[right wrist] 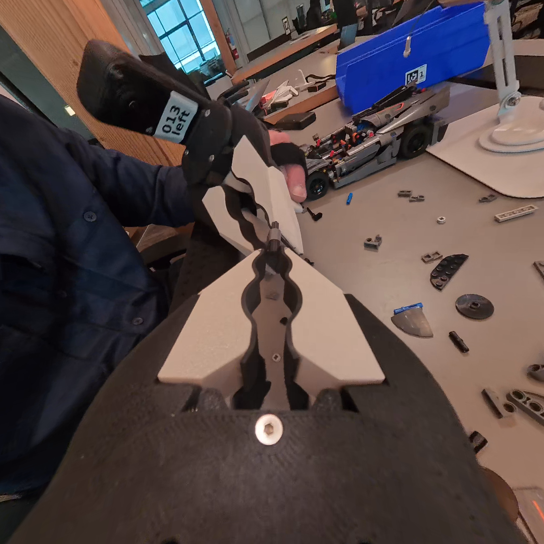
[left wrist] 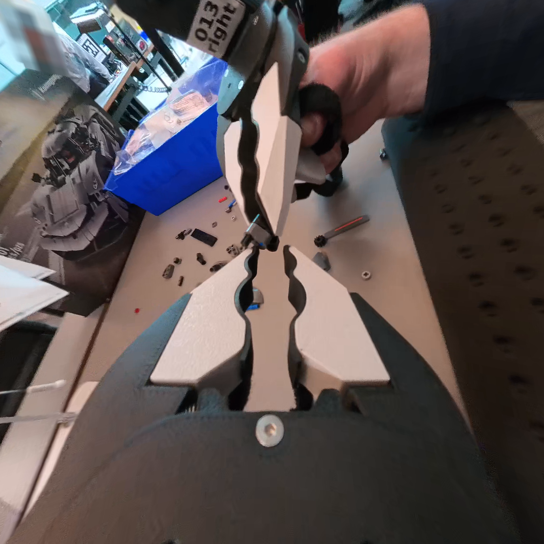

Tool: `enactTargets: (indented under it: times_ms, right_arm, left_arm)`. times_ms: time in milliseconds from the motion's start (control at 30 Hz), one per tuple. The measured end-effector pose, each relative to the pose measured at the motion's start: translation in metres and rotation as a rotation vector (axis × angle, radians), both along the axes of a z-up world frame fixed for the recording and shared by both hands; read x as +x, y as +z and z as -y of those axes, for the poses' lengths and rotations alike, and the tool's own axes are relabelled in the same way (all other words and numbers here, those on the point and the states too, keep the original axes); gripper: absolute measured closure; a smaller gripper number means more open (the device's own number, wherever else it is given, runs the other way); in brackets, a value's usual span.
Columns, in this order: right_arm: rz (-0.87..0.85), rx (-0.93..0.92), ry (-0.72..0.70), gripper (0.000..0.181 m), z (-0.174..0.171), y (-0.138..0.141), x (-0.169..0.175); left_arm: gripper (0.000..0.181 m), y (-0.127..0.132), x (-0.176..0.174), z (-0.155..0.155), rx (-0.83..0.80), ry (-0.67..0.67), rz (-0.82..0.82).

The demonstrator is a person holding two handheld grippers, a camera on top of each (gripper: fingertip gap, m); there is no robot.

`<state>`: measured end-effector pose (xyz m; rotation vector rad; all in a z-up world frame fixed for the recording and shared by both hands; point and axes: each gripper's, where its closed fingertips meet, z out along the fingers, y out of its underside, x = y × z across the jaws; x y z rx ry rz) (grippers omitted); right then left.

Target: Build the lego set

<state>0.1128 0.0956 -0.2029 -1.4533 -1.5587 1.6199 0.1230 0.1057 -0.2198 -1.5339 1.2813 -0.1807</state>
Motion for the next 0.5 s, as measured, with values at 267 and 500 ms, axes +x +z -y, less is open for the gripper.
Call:
enactTargets:
  times_ms: [267,500]
  right_arm:
    - [0.006,0.006,0.011,0.175,0.0028,-0.0018,-0.0027]
    - [0.005,0.046,0.031,0.175,0.0071,-0.0017,-0.0045]
  left_arm:
    - [0.175,-0.0014,-0.0016,0.0036,-0.066,-0.050,0.044]
    - [0.177,-0.0030,-0.0030,0.0083,-0.093,-0.094,0.027]
